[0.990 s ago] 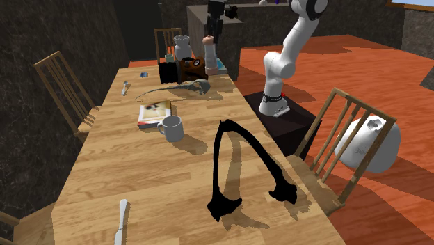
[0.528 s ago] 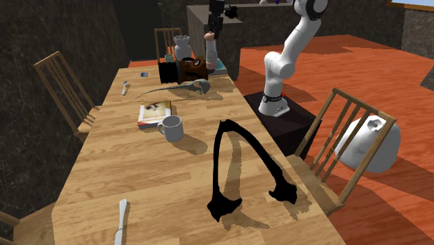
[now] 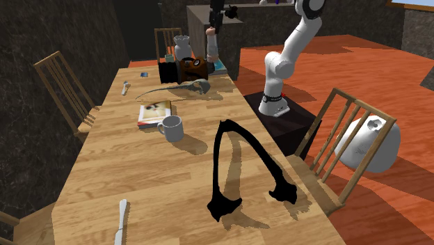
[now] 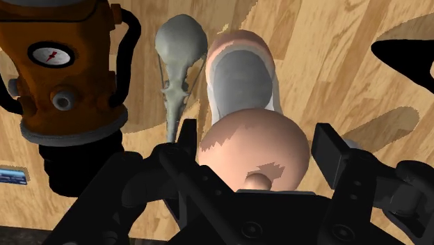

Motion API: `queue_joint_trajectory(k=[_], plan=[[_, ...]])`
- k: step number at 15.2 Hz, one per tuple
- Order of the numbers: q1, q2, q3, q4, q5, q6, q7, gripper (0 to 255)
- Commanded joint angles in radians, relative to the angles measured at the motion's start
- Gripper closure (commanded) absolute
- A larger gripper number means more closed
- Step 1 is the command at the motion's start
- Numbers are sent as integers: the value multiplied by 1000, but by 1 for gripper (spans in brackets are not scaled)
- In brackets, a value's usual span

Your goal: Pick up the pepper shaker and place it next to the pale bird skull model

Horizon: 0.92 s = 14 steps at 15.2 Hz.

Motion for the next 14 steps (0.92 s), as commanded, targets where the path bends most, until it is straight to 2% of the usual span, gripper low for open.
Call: queue_joint_trajectory(k=[1,14], plan=[[-7,4,-28,-5,-10,10,-33,255],[-21,-38,-41,-212,-28,175,-37,255]])
